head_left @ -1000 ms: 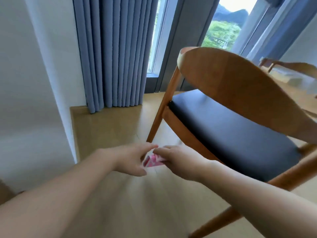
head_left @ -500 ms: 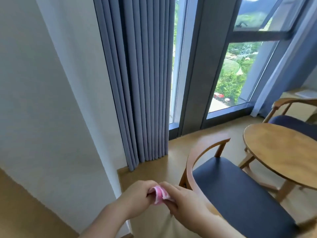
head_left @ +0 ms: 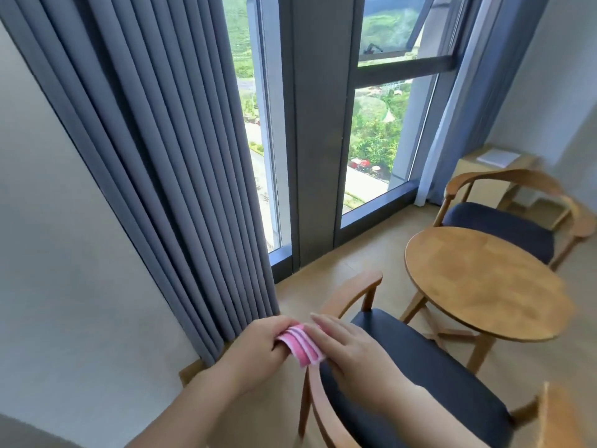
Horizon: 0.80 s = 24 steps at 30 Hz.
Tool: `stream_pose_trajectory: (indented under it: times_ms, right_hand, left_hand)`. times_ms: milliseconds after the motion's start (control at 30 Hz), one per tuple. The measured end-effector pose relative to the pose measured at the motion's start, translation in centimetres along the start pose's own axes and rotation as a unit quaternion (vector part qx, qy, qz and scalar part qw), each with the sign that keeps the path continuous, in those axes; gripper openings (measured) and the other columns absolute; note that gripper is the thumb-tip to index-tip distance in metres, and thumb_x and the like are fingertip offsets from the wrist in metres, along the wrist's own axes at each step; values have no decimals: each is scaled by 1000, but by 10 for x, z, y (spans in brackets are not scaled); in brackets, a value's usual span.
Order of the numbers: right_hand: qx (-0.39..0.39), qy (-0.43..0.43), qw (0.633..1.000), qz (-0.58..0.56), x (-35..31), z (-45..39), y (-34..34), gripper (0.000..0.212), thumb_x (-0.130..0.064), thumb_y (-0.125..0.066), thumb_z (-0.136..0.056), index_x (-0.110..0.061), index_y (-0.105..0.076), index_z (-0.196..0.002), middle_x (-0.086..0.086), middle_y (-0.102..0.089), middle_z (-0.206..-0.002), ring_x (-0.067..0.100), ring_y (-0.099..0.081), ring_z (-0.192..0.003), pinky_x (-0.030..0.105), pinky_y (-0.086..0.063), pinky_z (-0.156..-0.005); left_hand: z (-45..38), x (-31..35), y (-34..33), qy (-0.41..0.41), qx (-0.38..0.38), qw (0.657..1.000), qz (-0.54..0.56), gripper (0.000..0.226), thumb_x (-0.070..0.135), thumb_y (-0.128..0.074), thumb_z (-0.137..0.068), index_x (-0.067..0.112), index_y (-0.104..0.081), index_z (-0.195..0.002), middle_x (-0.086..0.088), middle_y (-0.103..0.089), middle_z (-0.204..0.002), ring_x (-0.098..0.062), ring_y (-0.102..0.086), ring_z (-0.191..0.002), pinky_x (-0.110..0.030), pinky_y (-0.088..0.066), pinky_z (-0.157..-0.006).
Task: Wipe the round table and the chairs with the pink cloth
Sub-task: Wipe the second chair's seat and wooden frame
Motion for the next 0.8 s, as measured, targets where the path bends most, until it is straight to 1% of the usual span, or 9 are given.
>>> stream_pose_trajectory:
  times_ms: [67,133,200,333,400,567,667,733,800]
  right_hand:
    - [33,12,999,21,18,-4,5,59,-10,-73,-77,-21,-51,-131,7,-62,-128,25,-59,-117,37,-44,-99]
    - [62,5,998,17,35,-9,9,52,-4,-75,-75,-17,-60,-123,11,-63,-125,29,-61,-114,39,-49,-96]
    - [84,-15,996,9,52,-14,10,45,0,-79,-72,-12,-69,-115,12,-64,-122,29,-61,-111,36,-52,-93]
    - [111,-48,993,12,81,-29,4,25,-13,-66,-87,-11,-71,-112,9,-64,-123,21,-57,-115,26,-44,-101]
    - [108,-78,991,22,99,-37,-3,27,-10,-68,-86,-12,-70,-113,8,-63,-125,20,-57,-116,22,-39,-104]
    - [77,-149,983,74,139,-64,-27,35,-3,-75,-77,-12,-71,-111,11,-63,-124,23,-59,-113,28,-47,-97]
    - [89,-199,972,89,156,-85,-38,28,-6,-70,-79,-9,-73,-107,14,-65,-120,26,-64,-108,35,-55,-87]
    - [102,-229,964,83,161,-96,-42,24,-12,-62,-88,-9,-73,-109,12,-65,-121,24,-63,-109,34,-55,-87]
    - [119,-261,954,91,166,-102,-41,24,-15,-58,-91,-9,-73,-109,8,-65,-121,20,-64,-108,31,-54,-87]
  left_hand:
    - [-16,3,2,-6,10,1000,6,22,31,-56,-94,29,-63,-115,17,-65,-95,-3,-61,-90,-23,-52,-82]
    - [-30,7,6,-8,13,1000,27,24,27,-57,-93,27,-62,-117,15,-65,-97,-4,-60,-92,-23,-51,-82]
    - [-48,9,9,-10,-1,998,59,25,25,-58,-92,32,-61,-116,16,-64,-96,-3,-60,-93,-20,-51,-82]
    - [-93,2,10,-12,-57,991,118,26,28,-60,-91,43,-58,-112,20,-64,-97,-3,-60,-95,-21,-52,-84]
    - [-120,-9,10,-19,-87,988,126,27,29,-60,-90,39,-59,-116,20,-64,-99,-3,-60,-97,-21,-52,-86]
    - [-197,-45,2,-98,-168,976,96,31,24,-60,-90,46,-56,-111,22,-63,-99,-3,-60,-97,-20,-50,-86]
    - [-238,-65,2,-151,-214,963,68,31,21,-59,-87,34,-60,-115,19,-63,-101,-3,-59,-95,-28,-50,-85]
    - [-260,-74,3,-197,-228,952,55,32,25,-55,-84,29,-63,-114,23,-61,-98,1,-58,-90,-25,-48,-80]
    - [-279,-78,3,-231,-240,942,50,33,33,-51,-80,35,-63,-111,31,-58,-94,4,-56,-86,-17,-45,-76]
Point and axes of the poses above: each hand's wrist, its own z-axis away from the middle knuckle, its own y-axis out of the back of the hand, x = y × z, the point moved 7 cm from there along -z, towards the middle knuckle
